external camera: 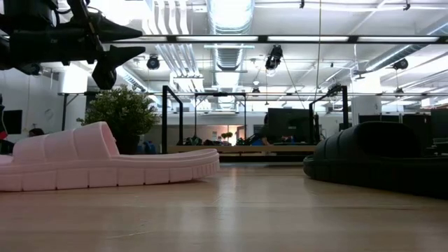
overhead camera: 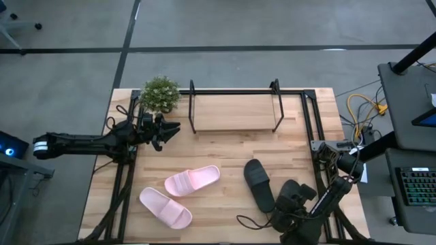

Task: Pick and place slides into the shelf
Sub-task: Put the right black slipper on the shelf

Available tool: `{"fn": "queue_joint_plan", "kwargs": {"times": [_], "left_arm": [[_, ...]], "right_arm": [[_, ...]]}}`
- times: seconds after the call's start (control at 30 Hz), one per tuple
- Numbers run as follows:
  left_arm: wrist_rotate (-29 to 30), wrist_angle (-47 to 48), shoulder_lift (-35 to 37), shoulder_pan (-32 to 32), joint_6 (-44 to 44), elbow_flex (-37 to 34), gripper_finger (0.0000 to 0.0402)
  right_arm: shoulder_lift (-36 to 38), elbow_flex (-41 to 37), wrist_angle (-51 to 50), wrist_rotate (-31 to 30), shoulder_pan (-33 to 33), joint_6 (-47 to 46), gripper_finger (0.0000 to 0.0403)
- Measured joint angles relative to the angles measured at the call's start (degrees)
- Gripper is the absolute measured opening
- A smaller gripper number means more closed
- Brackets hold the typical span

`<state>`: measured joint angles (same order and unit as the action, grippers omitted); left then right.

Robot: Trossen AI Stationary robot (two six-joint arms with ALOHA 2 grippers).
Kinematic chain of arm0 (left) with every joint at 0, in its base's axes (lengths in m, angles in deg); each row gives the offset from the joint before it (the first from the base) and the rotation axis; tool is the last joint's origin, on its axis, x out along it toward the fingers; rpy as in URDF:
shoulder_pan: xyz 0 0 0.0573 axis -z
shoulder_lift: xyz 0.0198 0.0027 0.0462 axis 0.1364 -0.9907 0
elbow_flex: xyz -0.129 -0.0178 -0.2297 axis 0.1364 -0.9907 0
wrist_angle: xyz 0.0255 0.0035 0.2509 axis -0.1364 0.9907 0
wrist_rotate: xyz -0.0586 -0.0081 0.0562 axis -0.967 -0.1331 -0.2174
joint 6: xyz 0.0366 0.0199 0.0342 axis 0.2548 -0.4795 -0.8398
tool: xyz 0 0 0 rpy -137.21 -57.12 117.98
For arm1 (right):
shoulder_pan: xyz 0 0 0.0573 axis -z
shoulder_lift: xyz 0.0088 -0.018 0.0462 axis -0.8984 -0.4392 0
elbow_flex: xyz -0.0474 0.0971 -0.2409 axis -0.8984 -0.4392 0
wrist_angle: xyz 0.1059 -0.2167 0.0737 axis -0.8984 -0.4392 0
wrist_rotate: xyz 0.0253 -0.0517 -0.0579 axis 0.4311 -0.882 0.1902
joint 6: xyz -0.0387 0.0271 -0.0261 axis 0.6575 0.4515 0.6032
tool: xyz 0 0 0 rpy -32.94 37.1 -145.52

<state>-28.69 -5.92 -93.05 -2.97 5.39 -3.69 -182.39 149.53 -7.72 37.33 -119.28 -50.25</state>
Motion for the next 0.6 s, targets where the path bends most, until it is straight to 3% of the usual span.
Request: {"fn": "queue_joint_plan", "kwargs": {"times": [0.6], "left_arm": [[0.12, 0.03, 0.0, -0.02, -0.93, 0.0, 0.0144]], "right_arm": [[1.12, 0.26, -0.06, -1.77, 1.4, 1.48, 0.0008]]}}
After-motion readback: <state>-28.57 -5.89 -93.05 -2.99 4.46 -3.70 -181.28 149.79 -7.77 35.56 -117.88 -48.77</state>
